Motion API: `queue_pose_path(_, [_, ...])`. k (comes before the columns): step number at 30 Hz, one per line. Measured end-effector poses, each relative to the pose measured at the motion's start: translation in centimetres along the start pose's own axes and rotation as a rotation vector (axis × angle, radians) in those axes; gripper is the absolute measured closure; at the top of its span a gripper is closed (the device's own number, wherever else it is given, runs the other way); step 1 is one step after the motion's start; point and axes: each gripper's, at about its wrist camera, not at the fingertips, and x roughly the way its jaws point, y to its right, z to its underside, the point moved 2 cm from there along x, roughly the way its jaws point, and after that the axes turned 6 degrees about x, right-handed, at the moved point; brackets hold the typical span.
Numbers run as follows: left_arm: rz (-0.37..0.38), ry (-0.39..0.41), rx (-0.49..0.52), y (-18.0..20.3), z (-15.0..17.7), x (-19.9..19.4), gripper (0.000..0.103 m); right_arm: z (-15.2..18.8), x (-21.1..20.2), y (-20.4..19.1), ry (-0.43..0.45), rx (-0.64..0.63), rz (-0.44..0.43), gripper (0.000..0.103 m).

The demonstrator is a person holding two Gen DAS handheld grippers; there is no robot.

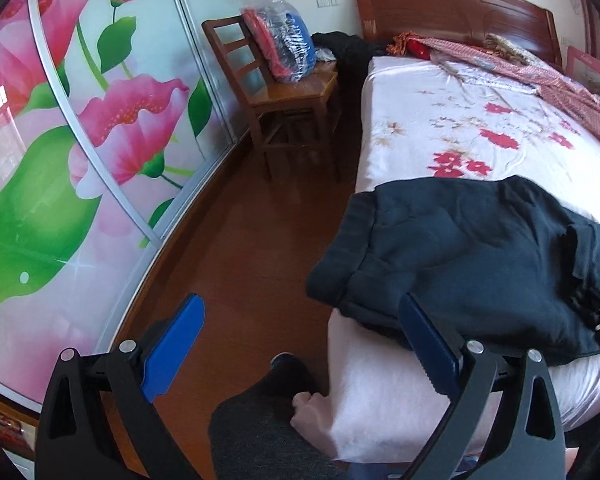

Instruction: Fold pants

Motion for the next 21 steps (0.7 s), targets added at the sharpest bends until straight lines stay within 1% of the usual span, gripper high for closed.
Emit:
queue_pose_path(1, [-0.017,-0.021,0.013,-0.2,0.3,0.7,0.002,-0.6,-1.2,0.6,0.011,0.052,-0.031,0.053])
queue_pose_path(2, [-0.013,-0.066,0.029,-0.4,0.6,1.8,0.002,-1.0,-2.6,1.0,0.034,0.104,-0.062,0.049])
queue_pose_path(3, [0.001,-0.113,0.024,-0.6,0.8,3.2,0.002,-1.5,-3.7,1.3,0.059,0.138,-0.081,0.037])
queue_pose_path(4, [0.026,-0.159,0.005,-0.9,0.9,4.4,0.002,-1.8,-4.6,1.4,0.086,0.146,-0.086,0.036])
queue_pose_path(6, [0.118,-0.260,-0.042,-1.3,0.9,7.3,0.002,-2.2,-5.7,0.6,0.098,0.113,-0.085,0.036])
queue_pose_path(7, [0.179,-0.309,-0.082,-1.4,1.1,8.5,0.002,-2.2,-5.9,0.3,0.099,0.097,-0.081,0.036])
queue_pose_path(8, [0.274,-0.342,-0.143,-1.7,1.2,9.7,0.002,-2.3,-6.3,0.0,0.104,0.085,-0.077,0.036])
queue_pose_path(10, [0.400,-0.379,-0.254,-2.3,1.4,11.2,0.002,-2.8,-6.1,-1.0,0.087,0.047,-0.087,0.036])
queue_pose_path(12, [0.575,-0.421,-0.397,-3.0,1.8,13.1,0.002,-2.8,-5.8,-2.0,0.095,0.001,-0.068,0.036])
queue_pose_path(13, [0.618,-0.439,-0.457,-3.1,2.1,13.7,0.002,-3.0,-5.9,-2.4,0.090,-0.028,-0.066,0.036])
queue_pose_path(15, [0.757,-0.463,-0.588,-3.2,2.8,14.9,0.002,-2.9,-5.5,-3.0,0.093,-0.066,-0.052,0.036])
queue_pose_path(16, [0.791,-0.476,-0.631,-3.2,3.1,15.3,0.003,-1.7,-5.9,-3.9,0.089,-0.075,-0.052,0.036])
queue_pose_path(18, [0.865,-0.497,-0.705,-2.8,3.8,15.8,0.003,-1.8,-5.6,-4.2,0.089,-0.079,-0.059,0.036])
queue_pose_path(21, [0.928,-0.502,-0.776,-2.0,4.7,15.8,0.003,-1.5,-5.2,-5.2,0.091,-0.104,-0.065,0.036])
